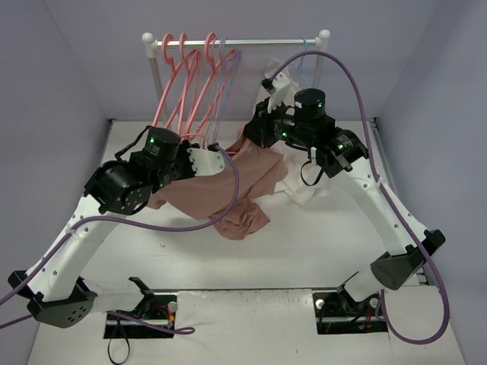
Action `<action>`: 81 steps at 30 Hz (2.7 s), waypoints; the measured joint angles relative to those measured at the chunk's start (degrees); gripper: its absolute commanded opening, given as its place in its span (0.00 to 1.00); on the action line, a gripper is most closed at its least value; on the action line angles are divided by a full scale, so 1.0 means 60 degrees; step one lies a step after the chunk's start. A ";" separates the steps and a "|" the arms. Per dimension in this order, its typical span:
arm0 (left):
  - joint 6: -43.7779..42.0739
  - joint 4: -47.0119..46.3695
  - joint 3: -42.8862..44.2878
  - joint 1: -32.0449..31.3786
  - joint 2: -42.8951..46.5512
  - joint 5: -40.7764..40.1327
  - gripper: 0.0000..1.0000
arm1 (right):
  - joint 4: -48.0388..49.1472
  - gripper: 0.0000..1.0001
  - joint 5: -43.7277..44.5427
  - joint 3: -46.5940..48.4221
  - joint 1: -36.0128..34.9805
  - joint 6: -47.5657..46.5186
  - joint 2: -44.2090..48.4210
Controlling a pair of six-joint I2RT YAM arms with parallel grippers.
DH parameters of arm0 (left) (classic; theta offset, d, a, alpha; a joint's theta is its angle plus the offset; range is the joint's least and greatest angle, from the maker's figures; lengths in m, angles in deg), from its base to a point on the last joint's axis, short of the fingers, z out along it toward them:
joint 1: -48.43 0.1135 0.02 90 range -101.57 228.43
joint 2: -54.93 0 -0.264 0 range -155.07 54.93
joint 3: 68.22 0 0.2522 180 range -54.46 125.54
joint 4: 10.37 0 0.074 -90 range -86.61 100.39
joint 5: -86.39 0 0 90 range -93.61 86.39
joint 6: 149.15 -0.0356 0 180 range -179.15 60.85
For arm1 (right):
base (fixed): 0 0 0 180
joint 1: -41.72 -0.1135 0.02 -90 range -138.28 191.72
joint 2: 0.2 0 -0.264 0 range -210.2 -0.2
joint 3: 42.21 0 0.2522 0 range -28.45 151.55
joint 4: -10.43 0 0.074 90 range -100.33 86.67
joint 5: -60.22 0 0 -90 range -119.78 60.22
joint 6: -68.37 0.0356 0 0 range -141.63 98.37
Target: Place the t-shirt on the hanger
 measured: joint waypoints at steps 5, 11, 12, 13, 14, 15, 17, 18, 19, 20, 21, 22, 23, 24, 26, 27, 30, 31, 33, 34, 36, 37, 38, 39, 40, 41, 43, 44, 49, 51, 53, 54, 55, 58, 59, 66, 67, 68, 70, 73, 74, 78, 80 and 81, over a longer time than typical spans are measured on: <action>0.0239 0.0084 0.0082 0.0014 0.0166 -0.0266 0.00 | 0.0071 0.04 -0.0002 -0.0297 -0.0476 0.0040 0.0000; 0.1299 -0.0837 -0.1819 0.0073 0.1088 0.0354 0.00 | 0.0198 0.09 0.0097 -0.1756 -0.0485 0.0038 0.0158; 0.1494 -0.1051 -0.2324 0.0076 0.1324 0.0545 0.00 | 0.0180 0.09 0.0114 -0.2012 -0.0485 0.0048 0.0170; 0.1680 -0.1251 -0.2801 0.0076 0.1549 0.0754 0.00 | 0.0159 0.09 0.0137 -0.2248 -0.0485 0.0055 0.0175; 0.1853 -0.1418 -0.3209 0.0076 0.1743 0.0983 0.00 | 0.0131 0.11 0.0159 -0.2448 -0.0485 0.0055 0.0175; 0.1999 -0.1516 -0.3506 0.0076 0.1891 0.1193 0.00 | 0.0089 0.14 0.0175 -0.2594 -0.0485 0.0058 0.0175; 0.2253 -0.1801 -0.3911 0.0076 0.2101 0.1533 0.00 | 0.0027 0.21 0.0182 -0.2745 -0.0485 0.0073 0.0175; 0.2378 -0.2004 -0.4083 0.0076 0.2196 0.1652 0.00 | 0.0014 0.25 0.0176 -0.2758 -0.0485 0.0085 0.0175; 0.2476 -0.2173 -0.4227 0.0076 0.2284 0.1737 0.00 | 0.0024 0.30 0.0173 -0.2758 -0.0485 0.0094 0.0180; 0.2559 -0.2300 -0.4335 0.0076 0.2358 0.1801 0.00 | 0.0035 0.33 0.0173 -0.2758 -0.0485 0.0092 0.0190; 0.2644 -0.2470 -0.4457 0.0076 0.2444 0.1840 0.00 | 0.0043 0.36 0.0158 -0.2758 -0.0485 0.0096 0.0196; 0.2731 -0.2659 -0.4597 0.0076 0.2542 0.1860 0.00 | 0.0049 0.38 0.0138 -0.2758 -0.0485 0.0111 0.0205; 0.2802 -0.2784 -0.4727 0.0076 0.2634 0.1878 0.00 | 0.0052 0.40 0.0122 -0.2758 -0.0480 0.0117 0.0218; 0.2857 -0.2854 -0.4826 0.0077 0.2705 0.1895 0.00 | 0.0054 0.44 0.0107 -0.2758 -0.0474 0.0115 0.0232; 0.2941 -0.3014 -0.4975 0.0083 0.2796 0.1918 0.00 | 0.0060 0.47 0.0055 -0.2758 -0.0440 0.0109 0.0278; 0.2984 -0.3146 -0.5080 0.0097 0.2831 0.1940 0.00 | 0.0060 0.48 0.0006 -0.2758 -0.0395 0.0091 0.0318; 0.3070 -0.3462 -0.5497 0.0229 0.2956 0.2088 0.00 | 0.0060 0.52 -0.0187 -0.2758 -0.0030 -0.0062 0.0573; 0.3090 -0.3527 -0.5627 0.0303 0.2986 0.2174 0.00 | 0.0060 0.53 -0.0293 -0.2762 0.0150 -0.0149 0.0686; 0.3120 -0.3608 -0.5833 0.0566 0.3023 0.2438 0.00 | 0.0046 0.55 -0.0716 -0.2789 0.0699 -0.0439 0.1009; 0.3130 -0.3609 -0.5875 0.0724 0.3029 0.2578 0.00 | 0.0057 0.55 -0.0969 -0.2850 0.0999 -0.0628 0.1209; 0.3144 -0.3610 -0.5910 0.1026 0.3045 0.2870 0.00 | 0.0096 0.56 -0.1494 -0.3017 0.1598 -0.1079 0.1619; 0.3145 -0.3609 -0.5909 0.1150 0.3067 0.2999 0.00 | 0.0116 0.57 -0.1781 -0.3138 0.1837 -0.1350 0.1826; 0.3143 -0.3605 -0.5907 0.1257 0.3101 0.3109 0.00 | 0.0133 0.57 -0.2084 -0.3276 0.2024 -0.1634 0.2032; 0.3119 -0.3546 -0.5858 0.1331 0.3124 0.3238 0.00 | 0.0145 0.57 -0.2452 -0.3428 0.2094 -0.1948 0.2205; 0.3089 -0.3473 -0.5787 0.1390 0.3141 0.3374 0.00 | 0.0159 0.57 -0.2832 -0.3587 0.2123 -0.2260 0.2359; 0.3056 -0.3387 -0.5668 0.1427 0.3142 0.3516 0.00 | 0.0178 0.57 -0.3185 -0.3758 0.2103 -0.2537 0.2471; 0.2958 -0.3174 -0.5314 0.1464 0.3121 0.3798 0.00 | 0.0163 0.57 -0.3749 -0.4087 0.2027 -0.3046 0.2548; 0.2908 -0.3102 -0.5144 0.1468 0.3114 0.3933 0.00 | 0.0148 0.57 -0.3958 -0.4215 0.1984 -0.3265 0.2511; 0.2709 -0.2808 -0.4513 0.1468 0.3111 0.4583 0.00 | 0.0060 0.58 -0.4200 -0.4407 0.1580 -0.4242 0.2020; 0.2624 -0.2677 -0.4381 0.1468 0.3091 0.4788 0.00 | 0.0060 0.58 -0.4127 -0.4391 0.1257 -0.4549 0.1832; 0.2555 -0.2542 -0.4270 0.1468 0.3039 0.4961 0.00 | 0.0056 0.58 -0.4009 -0.4352 0.0910 -0.4802 0.1683; 0.2530 -0.2480 -0.4222 0.1468 0.2998 0.5037 0.00 | 0.0060 0.58 -0.3925 -0.4333 0.0728 -0.4925 0.1627; 0.2510 -0.2425 -0.4183 0.1468 0.2957 0.5099 0.00 | 0.0066 0.57 -0.3850 -0.4320 0.0567 -0.5030 0.1583; 0.2480 -0.2336 -0.4147 0.1468 0.2845 0.5255 0.00 | 0.0074 0.53 -0.3743 -0.4288 0.0173 -0.5283 0.1468; 0.2473 -0.2311 -0.4147 0.1468 0.2823 0.5289 0.00 | 0.0074 0.52 -0.3725 -0.4288 0.0070 -0.5355 0.1430; 0.2323 -0.2121 -0.3862 0.1473 0.2701 0.5459 0.00 | 0.0078 0.32 -0.3673 -0.4321 -0.0114 -0.5605 0.1268; 0.2304 -0.2094 -0.3813 0.1475 0.2698 0.5466 0.00 | 0.0078 0.27 -0.3674 -0.4340 -0.0114 -0.5628 0.1268; 0.2289 -0.2071 -0.3765 0.1475 0.2693 0.5471 0.00 | 0.0089 0.21 -0.3674 -0.4371 -0.0114 -0.5653 0.1268; 0.2262 -0.2025 -0.3680 0.1475 0.2675 0.5483 0.00 | 0.0093 0.05 -0.3677 -0.4472 -0.0114 -0.5694 0.1276; 0.2226 -0.2035 -0.3604 0.1510 0.2617 0.5386 0.00 | 0.0035 0.00 -0.3820 -0.4644 -0.0130 -0.5770 0.1308; 0.2226 -0.2050 -0.3579 0.1541 0.2576 0.5335 0.04 | 0.0000 0.00 -0.3862 -0.4693 -0.0167 -0.5788 0.1342; 0.2334 -0.2012 -0.3434 0.1546 0.2474 0.4839 0.38 | -0.0023 0.00 -0.3685 -0.4713 -0.0222 -0.5725 0.1572; 0.2378 -0.2033 -0.3282 0.1516 0.2476 0.4288 0.46 | -0.0044 0.00 -0.3493 -0.4690 -0.0219 -0.5692 0.1769; 0.2398 -0.2105 -0.3218 0.1519 0.2516 0.3835 0.46 | -0.0069 0.00 -0.3387 -0.4653 -0.0216 -0.5668 0.1872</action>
